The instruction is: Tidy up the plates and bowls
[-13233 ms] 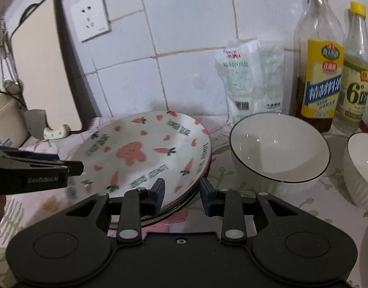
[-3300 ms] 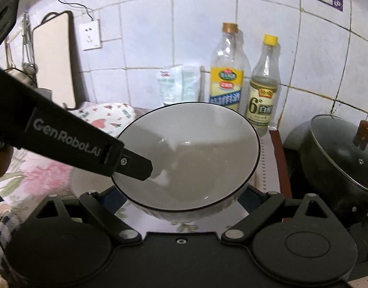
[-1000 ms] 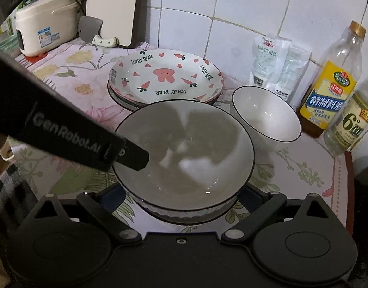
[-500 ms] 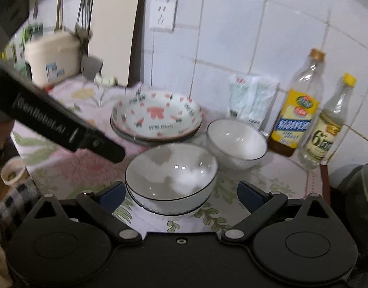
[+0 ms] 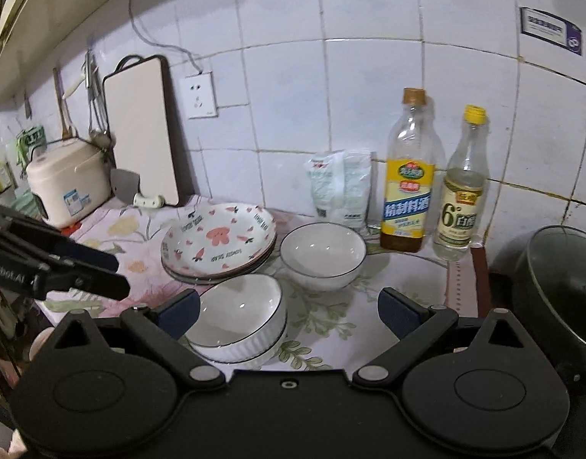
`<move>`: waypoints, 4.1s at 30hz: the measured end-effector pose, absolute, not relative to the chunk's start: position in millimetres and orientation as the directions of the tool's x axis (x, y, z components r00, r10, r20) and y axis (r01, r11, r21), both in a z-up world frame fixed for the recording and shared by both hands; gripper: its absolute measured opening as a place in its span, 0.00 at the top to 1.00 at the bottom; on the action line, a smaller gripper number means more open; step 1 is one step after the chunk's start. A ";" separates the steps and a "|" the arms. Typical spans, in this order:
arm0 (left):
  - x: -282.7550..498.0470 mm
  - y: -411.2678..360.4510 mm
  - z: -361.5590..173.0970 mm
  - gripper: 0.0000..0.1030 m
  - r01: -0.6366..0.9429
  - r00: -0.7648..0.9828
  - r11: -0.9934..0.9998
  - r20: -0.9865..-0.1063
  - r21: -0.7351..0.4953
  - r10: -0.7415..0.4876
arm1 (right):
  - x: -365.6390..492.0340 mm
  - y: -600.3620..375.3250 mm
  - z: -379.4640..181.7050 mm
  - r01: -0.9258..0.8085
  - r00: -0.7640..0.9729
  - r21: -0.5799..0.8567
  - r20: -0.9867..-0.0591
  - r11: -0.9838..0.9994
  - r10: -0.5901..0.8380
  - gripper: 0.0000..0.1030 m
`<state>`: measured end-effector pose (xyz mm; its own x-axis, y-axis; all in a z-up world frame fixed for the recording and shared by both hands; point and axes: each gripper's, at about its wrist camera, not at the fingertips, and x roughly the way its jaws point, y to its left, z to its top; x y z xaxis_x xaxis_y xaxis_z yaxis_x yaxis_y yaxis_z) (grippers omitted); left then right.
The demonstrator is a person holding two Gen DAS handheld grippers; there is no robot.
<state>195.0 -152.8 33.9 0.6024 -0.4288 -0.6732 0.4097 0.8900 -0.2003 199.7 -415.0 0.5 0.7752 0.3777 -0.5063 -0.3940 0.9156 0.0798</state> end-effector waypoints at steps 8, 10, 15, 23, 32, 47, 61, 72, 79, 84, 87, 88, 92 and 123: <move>226.5 -162.8 33.5 0.51 0.412 0.646 0.890 -0.627 -0.194 -0.436 | 224.8 -424.6 5.0 -0.387 0.770 0.162 -0.485 0.908 0.415 0.02; 237.8 -163.2 27.8 0.47 0.397 0.671 0.899 -0.609 -0.186 -0.423 | 233.8 -424.7 3.6 -0.390 0.762 0.183 -0.487 0.903 0.427 0.02; 268.1 -160.3 4.5 0.47 0.379 0.682 0.900 -0.591 -0.217 -0.430 | 267.5 -425.4 -6.6 -0.372 0.739 0.234 -0.511 0.898 0.439 0.02; 322.6 -176.6 -25.8 0.49 0.409 0.621 0.880 -0.633 -0.242 -0.463 | 321.3 -428.4 -34.6 -0.325 0.696 0.316 -0.559 0.892 0.451 0.04; 383.5 -205.8 -58.8 0.53 0.388 0.546 0.894 -0.726 -0.224 -0.418 | 373.1 -428.8 -67.1 -0.257 0.653 0.374 -0.612 0.891 0.446 0.09; 407.7 -217.0 -79.8 0.63 0.338 0.540 0.921 -0.762 -0.193 -0.357 | 420.6 -433.0 -110.5 -0.118 0.629 0.443 -0.659 0.889 0.412 0.49; 411.1 -209.4 -87.9 0.76 0.264 0.539 0.933 -0.765 -0.245 -0.353 | 414.8 -425.9 -106.3 -0.103 0.639 0.433 -0.662 0.896 0.393 0.82; 357.5 -191.7 -28.6 0.76 0.300 0.605 0.922 -0.698 -0.245 -0.383 | 367.5 -428.2 -56.5 -0.138 0.681 0.464 -0.598 0.875 0.424 0.82; 313.8 -177.1 -1.0 0.76 0.304 0.623 0.906 -0.659 -0.293 -0.422 | 326.1 -419.2 -23.0 -0.183 0.717 0.431 -0.556 0.883 0.420 0.82; 285.2 -174.6 6.4 0.76 0.298 0.617 0.908 -0.667 -0.293 -0.417 | 302.7 -411.7 -12.1 -0.202 0.724 0.406 -0.550 0.891 0.415 0.82; 273.1 -169.4 7.3 0.76 0.298 0.613 0.909 -0.671 -0.292 -0.417 | 293.6 -408.4 -12.9 -0.211 0.725 0.408 -0.543 0.888 0.423 0.82; 269.8 -167.2 6.7 0.76 0.298 0.606 0.908 -0.676 -0.295 -0.418 | 291.0 -406.9 -13.1 -0.217 0.724 0.406 -0.543 0.888 0.425 0.82; 261.3 -157.4 0.9 0.76 0.284 0.579 0.905 -0.695 -0.318 -0.426 | 282.3 -400.3 -12.3 -0.237 0.714 0.401 -0.546 0.885 0.438 0.82; 276.8 -138.7 -63.8 0.76 0.249 0.487 0.909 -0.768 -0.335 -0.417 | 271.7 -353.1 -68.4 -0.341 0.710 0.113 -0.620 0.933 0.334 0.82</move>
<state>276.8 -138.7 -63.8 0.4868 -0.4166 -0.7678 0.2489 0.9087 -0.3353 271.7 -353.1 -68.4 0.7096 0.3342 -0.6203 -0.3405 0.9334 0.1133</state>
